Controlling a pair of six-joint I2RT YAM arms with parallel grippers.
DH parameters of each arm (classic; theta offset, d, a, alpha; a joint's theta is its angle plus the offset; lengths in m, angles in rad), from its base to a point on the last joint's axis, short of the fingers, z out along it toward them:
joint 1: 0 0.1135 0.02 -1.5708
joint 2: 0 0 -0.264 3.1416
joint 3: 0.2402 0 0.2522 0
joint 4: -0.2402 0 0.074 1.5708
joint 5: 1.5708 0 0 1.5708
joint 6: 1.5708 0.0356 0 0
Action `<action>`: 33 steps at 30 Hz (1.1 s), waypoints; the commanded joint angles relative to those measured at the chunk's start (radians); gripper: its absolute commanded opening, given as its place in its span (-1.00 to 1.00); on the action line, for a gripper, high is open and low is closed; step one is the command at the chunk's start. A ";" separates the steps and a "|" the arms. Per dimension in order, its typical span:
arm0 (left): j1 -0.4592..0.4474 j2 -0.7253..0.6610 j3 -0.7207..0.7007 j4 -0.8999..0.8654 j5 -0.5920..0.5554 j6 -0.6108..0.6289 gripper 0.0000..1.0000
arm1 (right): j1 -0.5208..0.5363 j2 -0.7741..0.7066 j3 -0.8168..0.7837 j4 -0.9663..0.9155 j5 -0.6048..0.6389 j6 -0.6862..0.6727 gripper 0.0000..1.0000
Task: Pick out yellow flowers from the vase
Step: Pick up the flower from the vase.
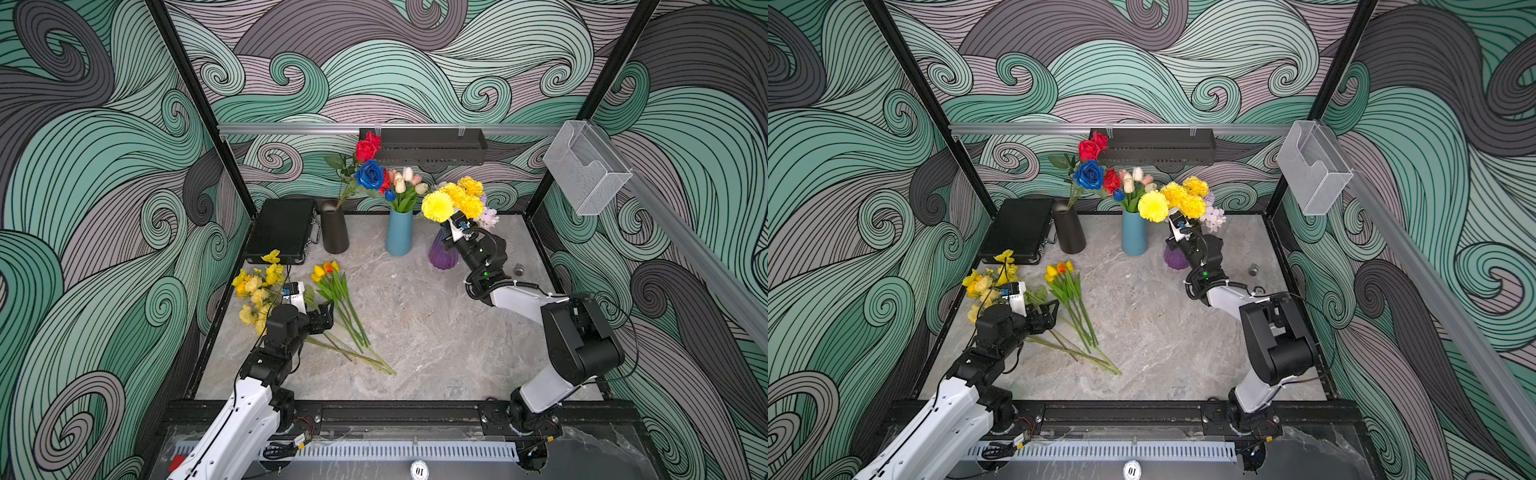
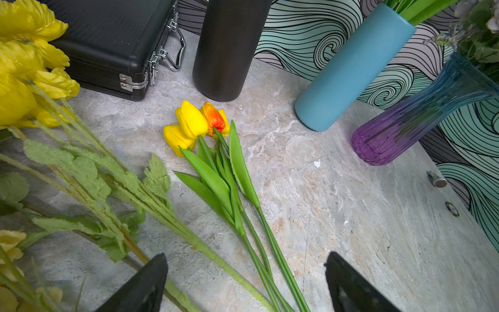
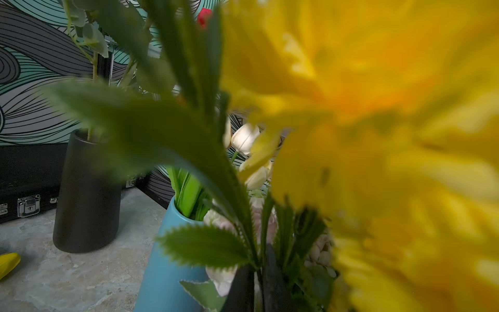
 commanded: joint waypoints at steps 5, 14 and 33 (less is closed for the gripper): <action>0.007 0.000 -0.001 0.021 0.006 0.016 0.80 | 0.014 -0.067 0.004 -0.085 -0.002 -0.003 -0.85; 0.007 0.000 -0.001 0.022 0.007 0.015 0.80 | 0.016 -0.171 -0.012 -0.181 -0.040 0.022 -0.86; 0.007 0.001 -0.001 0.024 0.010 0.016 0.81 | 0.017 -0.301 -0.005 -0.341 -0.086 0.105 -0.86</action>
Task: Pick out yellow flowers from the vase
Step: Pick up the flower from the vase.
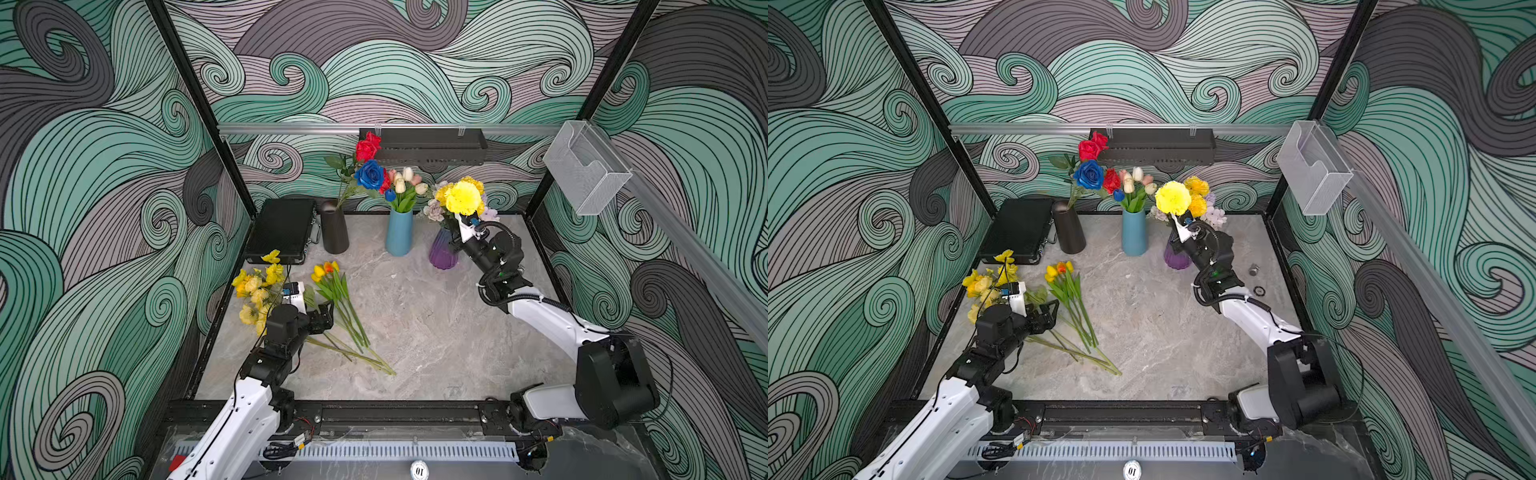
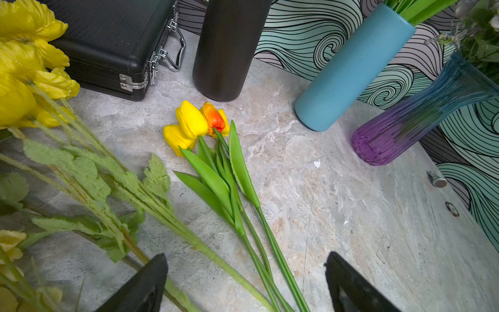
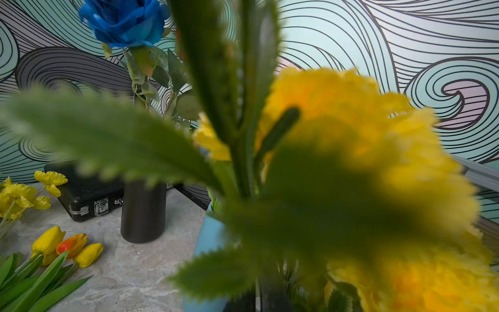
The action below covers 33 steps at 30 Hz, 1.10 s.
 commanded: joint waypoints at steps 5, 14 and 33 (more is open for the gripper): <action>0.007 0.000 -0.001 0.025 0.009 0.016 0.81 | 0.007 -0.067 0.005 -0.068 0.003 0.039 -0.86; 0.007 0.003 -0.001 0.027 0.011 0.016 0.80 | 0.006 -0.155 -0.014 -0.166 -0.019 0.101 -0.86; 0.007 0.035 0.006 0.043 0.036 0.020 0.80 | 0.006 -0.215 -0.008 -0.414 0.025 0.190 -0.84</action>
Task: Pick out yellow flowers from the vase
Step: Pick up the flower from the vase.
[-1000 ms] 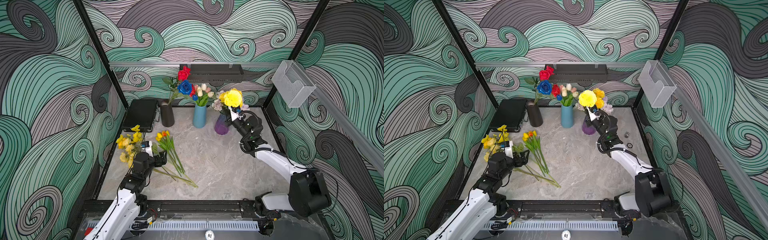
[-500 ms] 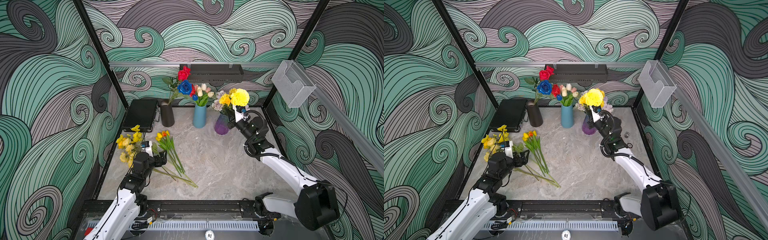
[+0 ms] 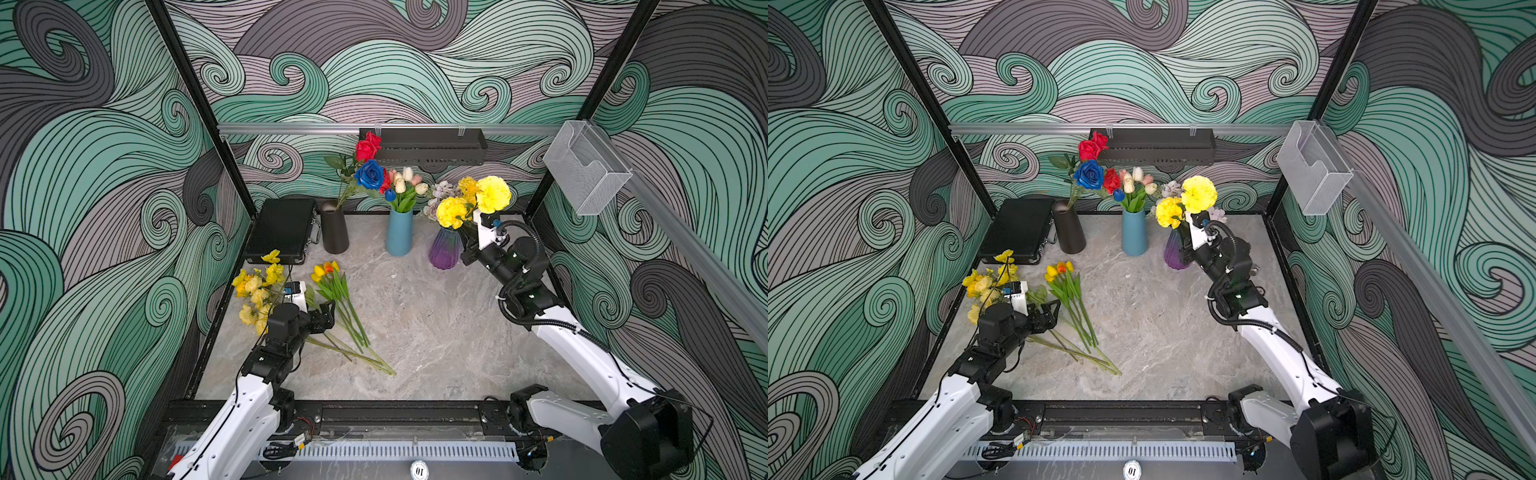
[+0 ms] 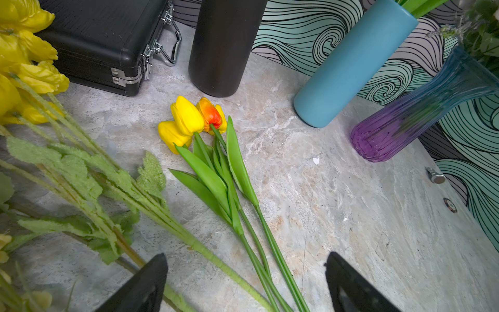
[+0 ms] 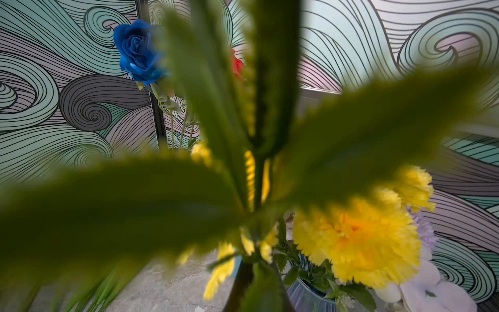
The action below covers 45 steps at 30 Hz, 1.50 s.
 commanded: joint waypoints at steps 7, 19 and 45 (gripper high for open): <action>0.007 -0.002 0.004 0.016 0.015 0.018 0.81 | 0.004 0.051 0.046 -0.142 0.070 0.032 -0.84; 0.007 -0.001 0.005 0.020 0.019 0.018 0.80 | 0.002 -0.035 0.064 -0.183 0.086 0.015 -0.85; 0.007 -0.004 0.004 0.020 0.020 0.019 0.80 | -0.003 0.014 0.029 -0.166 0.072 0.026 -0.52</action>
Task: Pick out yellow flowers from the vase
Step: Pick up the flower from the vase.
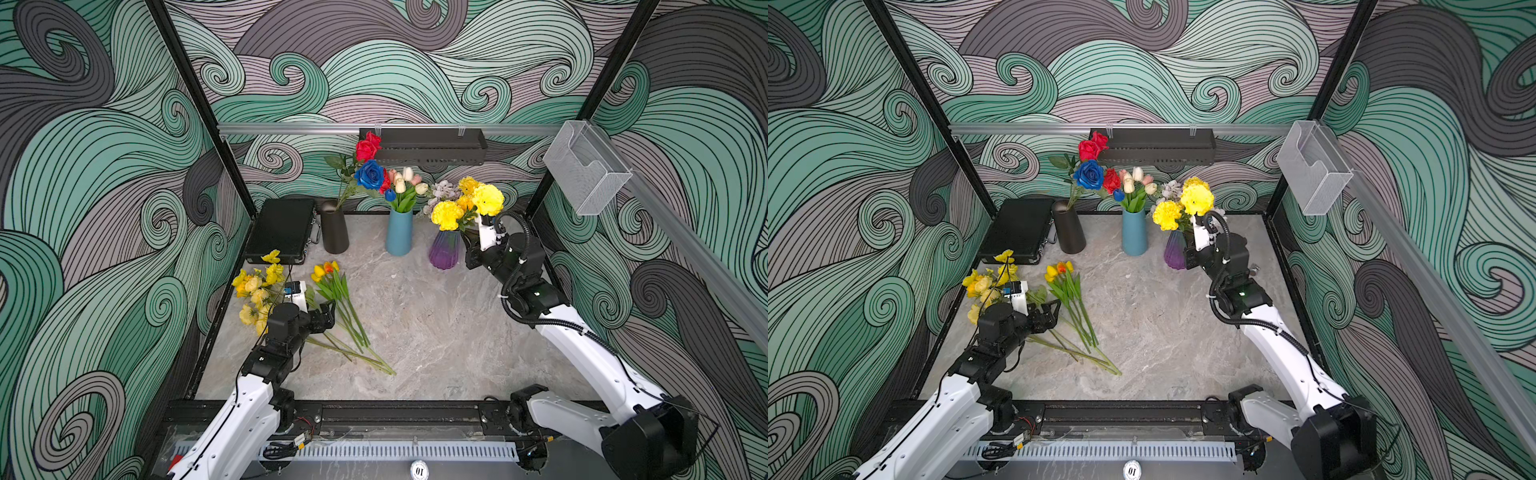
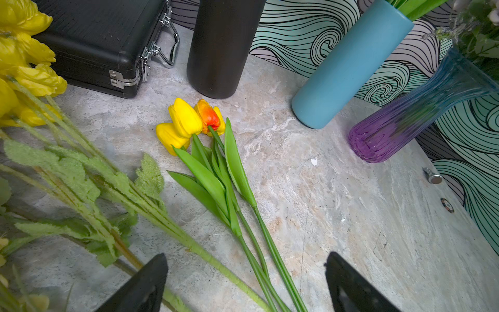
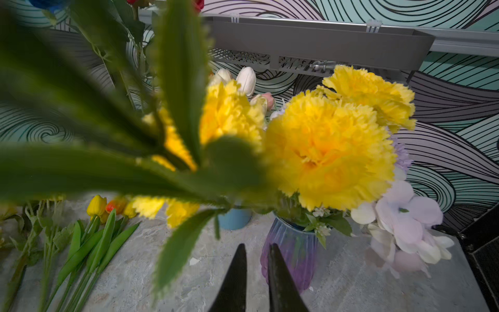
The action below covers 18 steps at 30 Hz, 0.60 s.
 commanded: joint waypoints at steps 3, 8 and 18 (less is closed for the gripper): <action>0.006 0.006 0.005 0.016 0.018 0.017 0.81 | -0.001 0.055 -0.013 0.140 -0.053 -0.007 -0.43; 0.006 0.005 0.007 0.013 0.013 0.018 0.81 | -0.001 0.137 0.030 0.197 -0.082 0.021 -0.36; 0.006 0.015 0.008 0.016 0.015 0.017 0.81 | -0.001 0.248 0.057 0.350 -0.137 0.035 -0.24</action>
